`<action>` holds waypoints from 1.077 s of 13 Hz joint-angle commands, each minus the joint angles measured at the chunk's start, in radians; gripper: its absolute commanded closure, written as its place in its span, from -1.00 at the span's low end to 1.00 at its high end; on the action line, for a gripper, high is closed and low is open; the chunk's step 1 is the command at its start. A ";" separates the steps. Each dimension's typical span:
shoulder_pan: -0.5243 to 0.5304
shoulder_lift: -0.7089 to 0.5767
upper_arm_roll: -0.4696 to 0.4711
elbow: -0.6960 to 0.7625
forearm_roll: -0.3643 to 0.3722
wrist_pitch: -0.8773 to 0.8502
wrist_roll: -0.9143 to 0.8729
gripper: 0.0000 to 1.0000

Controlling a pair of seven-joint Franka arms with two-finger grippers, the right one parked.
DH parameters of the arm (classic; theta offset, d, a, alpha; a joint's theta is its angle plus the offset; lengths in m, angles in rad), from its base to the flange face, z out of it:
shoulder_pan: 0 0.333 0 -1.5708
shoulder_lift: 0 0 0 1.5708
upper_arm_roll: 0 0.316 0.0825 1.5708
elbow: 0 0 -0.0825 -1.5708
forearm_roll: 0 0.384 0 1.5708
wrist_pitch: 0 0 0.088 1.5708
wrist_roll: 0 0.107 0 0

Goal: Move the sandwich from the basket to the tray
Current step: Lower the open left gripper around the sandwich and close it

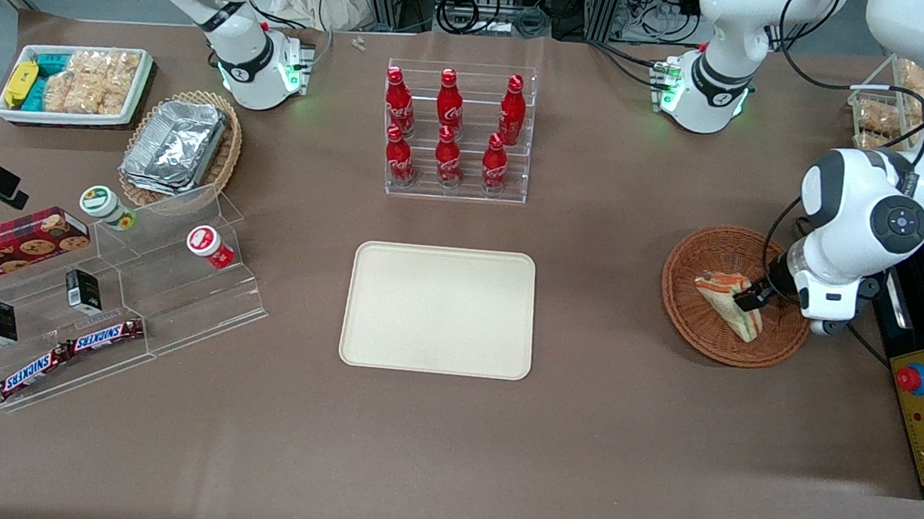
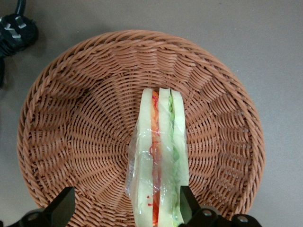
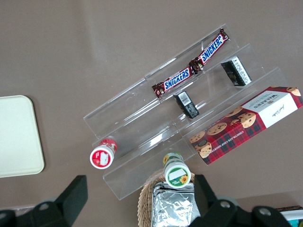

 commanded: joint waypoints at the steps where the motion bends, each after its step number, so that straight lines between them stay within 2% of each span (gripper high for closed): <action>1: -0.004 -0.007 -0.002 -0.036 0.014 0.040 -0.025 -1.00; 6: -0.003 -0.017 -0.004 -0.033 0.011 0.062 -0.043 -1.00; 10: -0.004 -0.016 -0.008 0.032 0.003 -0.022 -0.071 -1.00; 14: -0.017 -0.005 -0.022 0.023 0.011 -0.019 -0.123 -1.00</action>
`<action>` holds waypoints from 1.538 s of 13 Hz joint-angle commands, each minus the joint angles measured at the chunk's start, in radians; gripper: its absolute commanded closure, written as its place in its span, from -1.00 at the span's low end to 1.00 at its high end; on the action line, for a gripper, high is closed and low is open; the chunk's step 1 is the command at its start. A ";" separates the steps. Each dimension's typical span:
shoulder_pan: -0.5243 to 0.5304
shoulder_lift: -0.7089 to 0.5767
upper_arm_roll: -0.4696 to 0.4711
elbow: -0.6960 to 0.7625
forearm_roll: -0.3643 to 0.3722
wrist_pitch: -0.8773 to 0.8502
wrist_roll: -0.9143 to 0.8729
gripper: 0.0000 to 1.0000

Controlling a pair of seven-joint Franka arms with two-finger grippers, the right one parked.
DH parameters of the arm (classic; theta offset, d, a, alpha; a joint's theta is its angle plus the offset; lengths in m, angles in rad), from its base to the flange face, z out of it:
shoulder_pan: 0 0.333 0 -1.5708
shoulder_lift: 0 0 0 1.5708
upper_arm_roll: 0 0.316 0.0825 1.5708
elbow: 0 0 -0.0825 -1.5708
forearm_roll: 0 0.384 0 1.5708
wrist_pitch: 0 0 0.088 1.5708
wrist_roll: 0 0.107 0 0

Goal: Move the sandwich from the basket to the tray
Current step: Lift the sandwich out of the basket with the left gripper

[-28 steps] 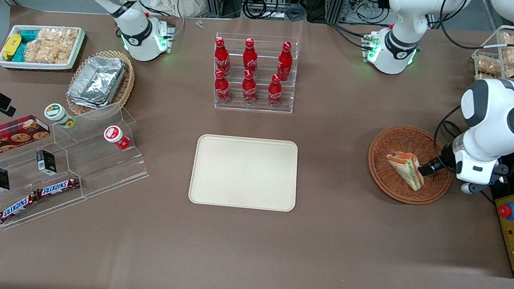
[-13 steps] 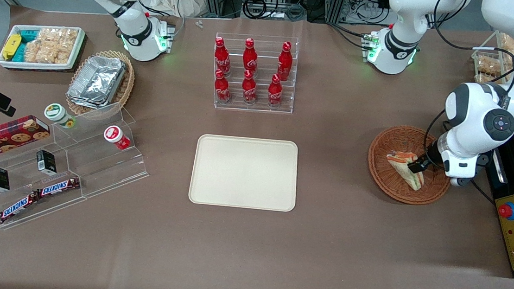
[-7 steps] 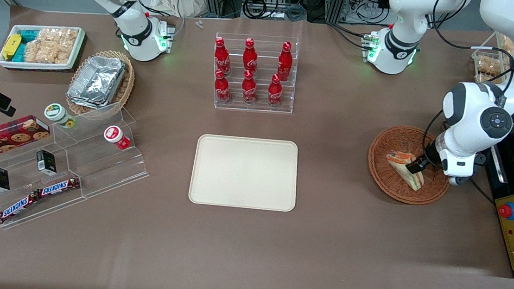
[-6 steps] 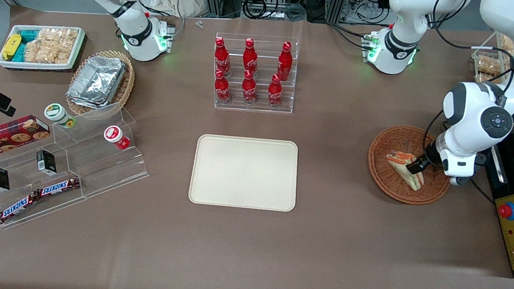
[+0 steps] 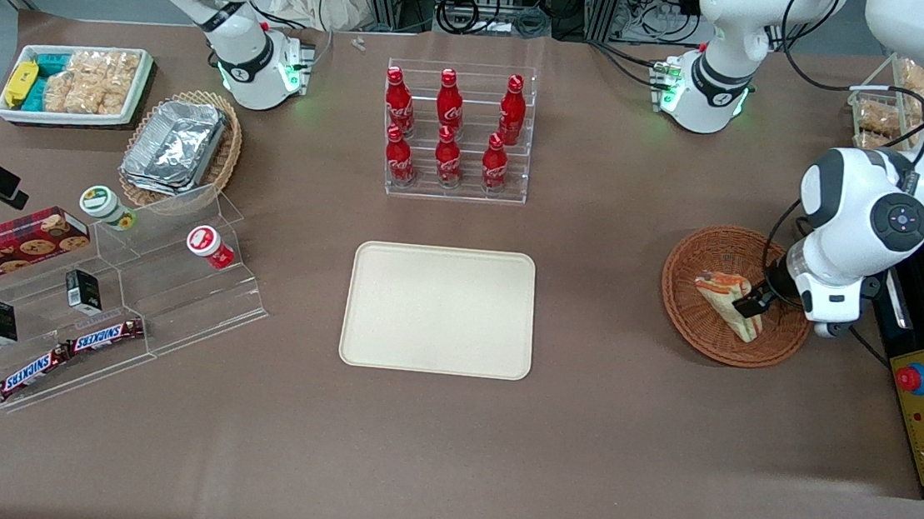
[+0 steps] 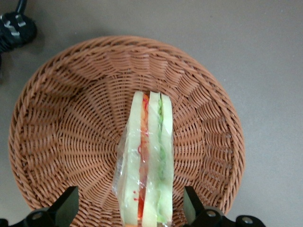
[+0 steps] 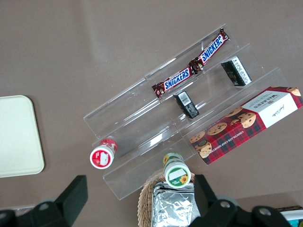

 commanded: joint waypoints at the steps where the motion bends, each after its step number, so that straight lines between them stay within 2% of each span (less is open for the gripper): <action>1: -0.009 0.016 -0.005 -0.004 0.014 -0.011 -0.033 -1.00; 5: -0.007 0.059 -0.005 -0.021 0.072 0.028 -0.030 -0.98; 6: -0.007 0.071 -0.005 -0.021 0.077 0.032 -0.029 -0.91; 7: -0.007 0.076 -0.005 -0.021 0.092 0.034 -0.030 -0.55; 9: -0.007 0.070 -0.005 -0.018 0.092 0.028 -0.032 0.60; 10: -0.007 0.061 -0.005 -0.012 0.092 0.016 -0.035 1.00; 13: -0.009 0.044 -0.010 0.063 0.087 -0.091 -0.033 1.00; 18: -0.009 0.042 -0.135 0.314 0.087 -0.432 -0.029 1.00; 20: -0.007 0.052 -0.201 0.481 0.072 -0.623 -0.018 1.00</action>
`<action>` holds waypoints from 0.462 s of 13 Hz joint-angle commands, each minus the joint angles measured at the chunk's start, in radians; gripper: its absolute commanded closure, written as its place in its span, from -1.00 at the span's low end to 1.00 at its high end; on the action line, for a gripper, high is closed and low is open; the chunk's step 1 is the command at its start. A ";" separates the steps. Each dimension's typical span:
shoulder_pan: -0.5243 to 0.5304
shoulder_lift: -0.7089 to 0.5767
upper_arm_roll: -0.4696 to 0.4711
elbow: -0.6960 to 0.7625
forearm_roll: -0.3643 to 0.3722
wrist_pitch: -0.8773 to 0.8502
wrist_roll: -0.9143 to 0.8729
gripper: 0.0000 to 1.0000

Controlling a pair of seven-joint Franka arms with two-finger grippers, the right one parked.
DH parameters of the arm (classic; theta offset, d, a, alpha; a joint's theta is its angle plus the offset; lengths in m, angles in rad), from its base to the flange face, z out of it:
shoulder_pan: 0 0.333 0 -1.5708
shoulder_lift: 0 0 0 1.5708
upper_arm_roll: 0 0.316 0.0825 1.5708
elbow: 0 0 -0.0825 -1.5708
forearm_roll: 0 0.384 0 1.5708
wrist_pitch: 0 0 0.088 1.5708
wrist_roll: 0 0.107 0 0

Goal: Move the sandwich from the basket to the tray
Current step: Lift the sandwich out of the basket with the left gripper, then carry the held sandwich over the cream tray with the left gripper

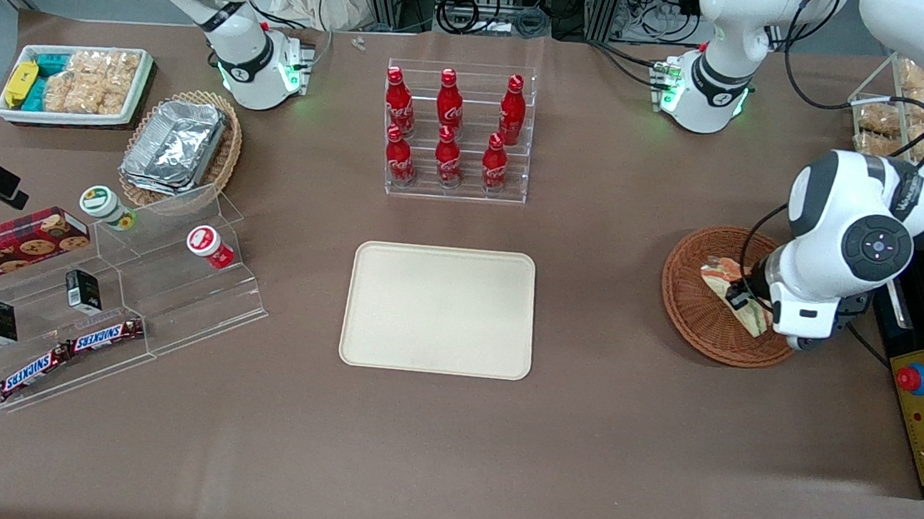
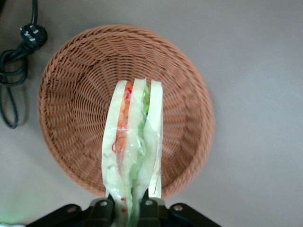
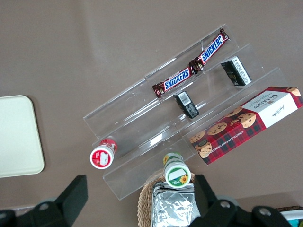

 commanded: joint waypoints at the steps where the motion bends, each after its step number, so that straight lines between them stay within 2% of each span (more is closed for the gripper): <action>1: 0.003 0.013 -0.086 0.231 -0.008 -0.260 -0.006 1.00; 3: 0.003 0.051 -0.163 0.381 -0.049 -0.341 -0.008 1.00; 4: -0.005 0.066 -0.209 0.403 -0.051 -0.338 -0.011 1.00; 6: -0.078 0.169 -0.257 0.448 -0.015 -0.260 -0.006 1.00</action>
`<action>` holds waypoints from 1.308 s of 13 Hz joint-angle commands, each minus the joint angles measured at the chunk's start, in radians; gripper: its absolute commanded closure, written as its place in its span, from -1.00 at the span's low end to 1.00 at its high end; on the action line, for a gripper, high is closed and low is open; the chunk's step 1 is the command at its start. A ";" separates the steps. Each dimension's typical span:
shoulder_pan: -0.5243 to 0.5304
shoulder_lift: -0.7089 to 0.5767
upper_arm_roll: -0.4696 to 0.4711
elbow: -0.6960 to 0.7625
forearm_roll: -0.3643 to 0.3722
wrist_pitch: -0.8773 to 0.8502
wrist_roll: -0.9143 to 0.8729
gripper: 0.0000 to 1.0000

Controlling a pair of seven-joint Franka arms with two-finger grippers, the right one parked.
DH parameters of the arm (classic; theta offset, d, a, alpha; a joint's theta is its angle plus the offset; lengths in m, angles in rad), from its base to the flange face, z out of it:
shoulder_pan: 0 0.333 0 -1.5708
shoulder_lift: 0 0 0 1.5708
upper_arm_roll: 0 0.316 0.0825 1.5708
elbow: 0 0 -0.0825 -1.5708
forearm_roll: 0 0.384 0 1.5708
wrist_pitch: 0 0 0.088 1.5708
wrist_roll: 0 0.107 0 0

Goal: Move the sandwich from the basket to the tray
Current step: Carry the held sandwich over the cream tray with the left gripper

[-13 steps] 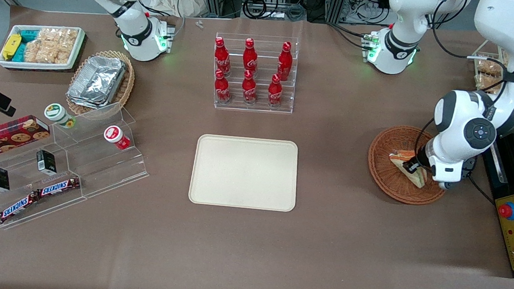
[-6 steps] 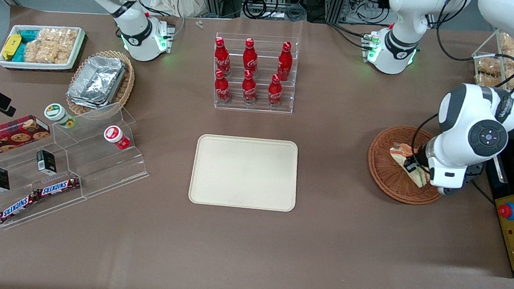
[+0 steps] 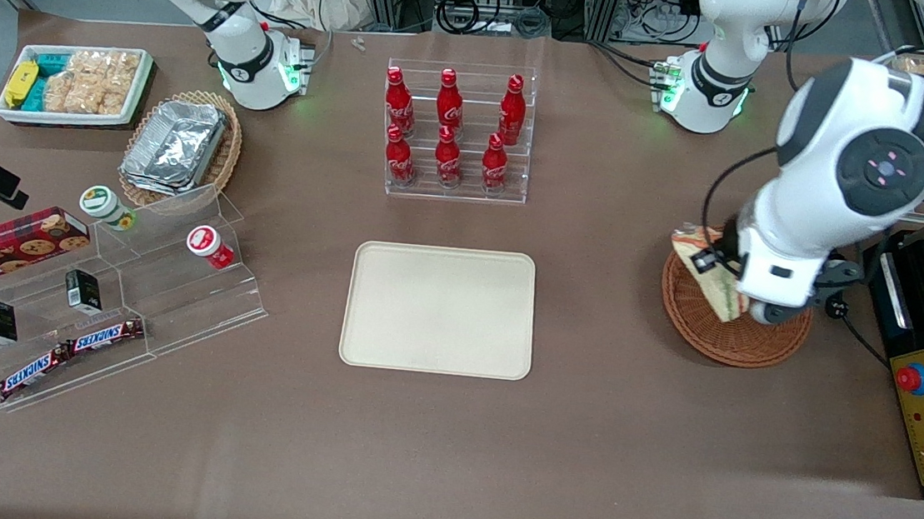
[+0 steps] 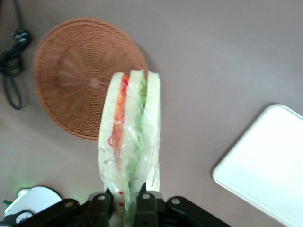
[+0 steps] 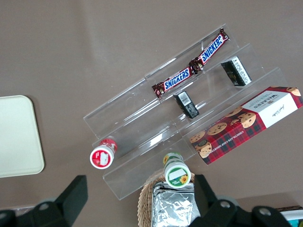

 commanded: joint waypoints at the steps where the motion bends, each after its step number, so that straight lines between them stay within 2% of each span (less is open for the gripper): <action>1: -0.103 0.195 -0.034 0.131 0.031 0.075 -0.006 1.00; 5: -0.233 0.408 -0.036 0.199 0.049 0.309 0.039 1.00; 8: -0.301 0.557 -0.036 0.204 0.172 0.509 0.033 1.00; 10: -0.337 0.588 -0.033 0.202 0.200 0.569 0.025 1.00; 13: -0.381 0.595 -0.030 0.190 0.256 0.563 -0.033 0.96; 16: -0.395 0.595 -0.030 0.147 0.295 0.563 -0.093 0.60; 17: -0.395 0.595 -0.030 0.141 0.295 0.563 -0.110 0.20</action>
